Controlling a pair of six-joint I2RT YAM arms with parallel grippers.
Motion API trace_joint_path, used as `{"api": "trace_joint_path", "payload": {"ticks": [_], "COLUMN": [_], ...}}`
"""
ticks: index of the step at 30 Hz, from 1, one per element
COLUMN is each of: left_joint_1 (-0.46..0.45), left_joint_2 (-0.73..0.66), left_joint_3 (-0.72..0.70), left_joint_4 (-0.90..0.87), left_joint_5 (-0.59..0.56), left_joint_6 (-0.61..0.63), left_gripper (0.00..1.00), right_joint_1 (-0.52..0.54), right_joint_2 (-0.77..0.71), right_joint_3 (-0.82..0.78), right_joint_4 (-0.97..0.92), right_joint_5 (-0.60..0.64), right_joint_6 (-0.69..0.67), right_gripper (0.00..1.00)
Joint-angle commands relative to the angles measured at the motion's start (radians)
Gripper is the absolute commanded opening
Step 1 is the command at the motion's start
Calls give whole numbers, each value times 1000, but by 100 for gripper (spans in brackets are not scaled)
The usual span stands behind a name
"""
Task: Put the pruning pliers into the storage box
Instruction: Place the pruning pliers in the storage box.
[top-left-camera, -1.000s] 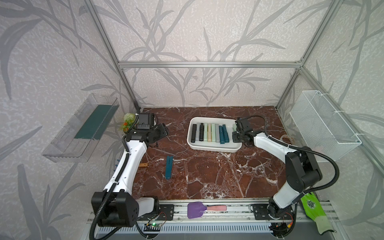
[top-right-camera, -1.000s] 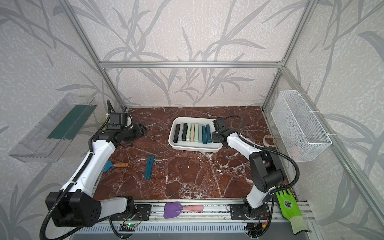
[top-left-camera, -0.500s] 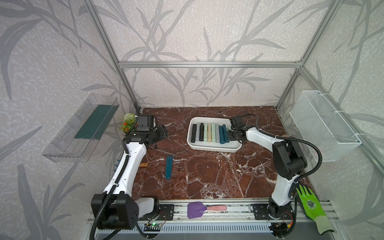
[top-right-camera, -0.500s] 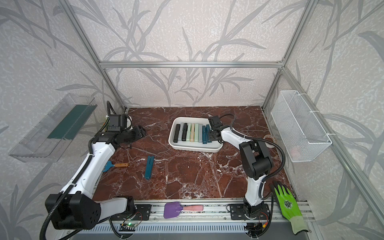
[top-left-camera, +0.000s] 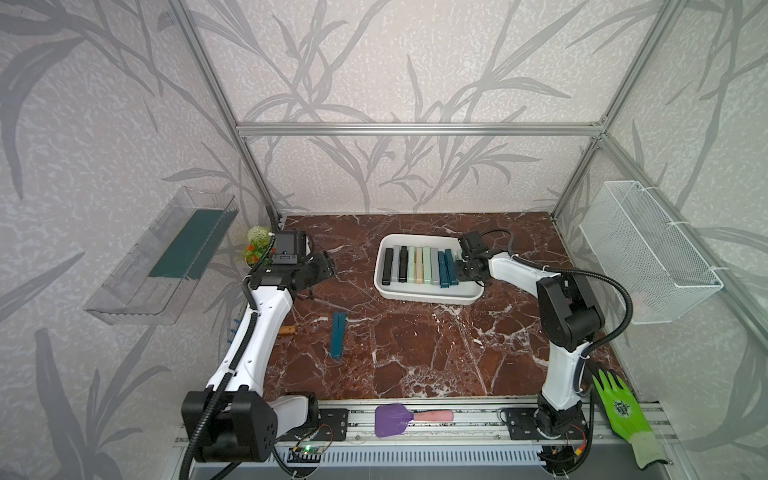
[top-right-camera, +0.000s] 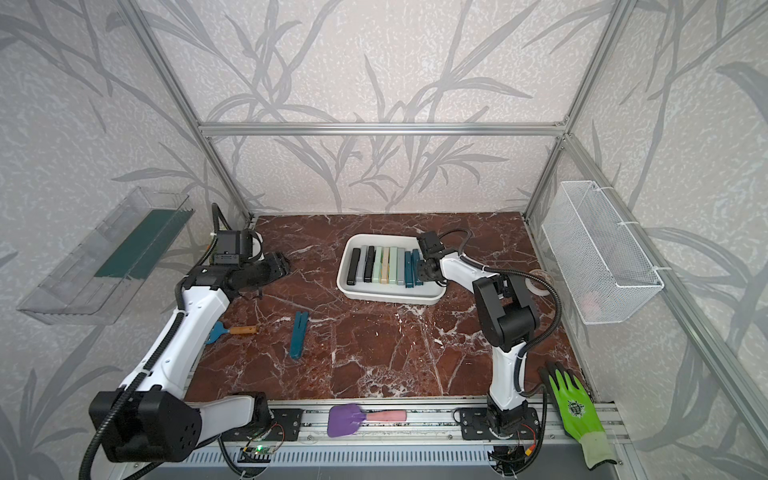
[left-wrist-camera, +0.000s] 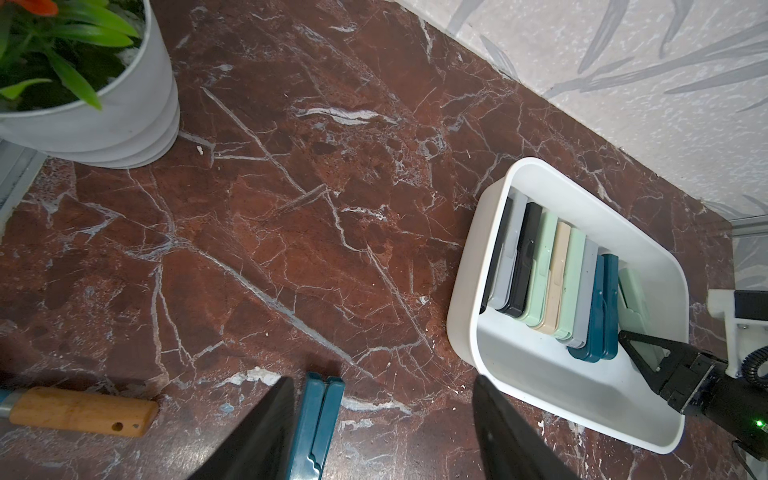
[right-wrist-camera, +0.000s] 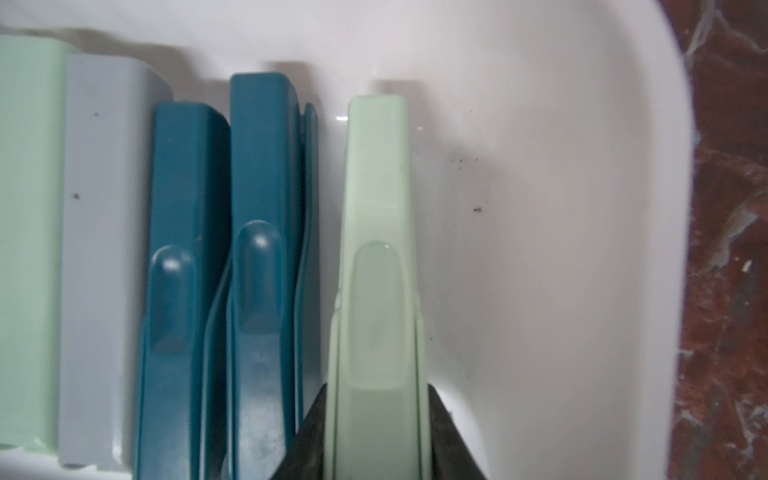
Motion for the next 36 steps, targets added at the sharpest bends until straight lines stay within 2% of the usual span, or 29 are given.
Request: {"api": "trace_joint_path", "payload": {"ticks": [1,9,16,23,36], "left_joint_1": [6,5,5,5,6], "left_joint_2": [-27,-36,-36,-31,-26], "left_joint_3": [-9,-6,-4,0,-20], "left_joint_4": [-6,-13,-8,-7,-6], "left_joint_5": [-12,-10,0,12,-5], "left_joint_6": [14,9,2,-4,3], "left_gripper": [68,68,68,68,68], "right_joint_1": [-14,-18,-18,-18,-44], "right_joint_2": [43,79,76,44,-60], "right_joint_3": [20,39,39,44,147], "right_joint_4": [-32,-33,-33,-46,-151], "right_joint_5": [-40,-62,-66,-62,-56], "right_joint_6": [15,23,25,17,-11], "right_gripper": [6,13,33,46,50]}}
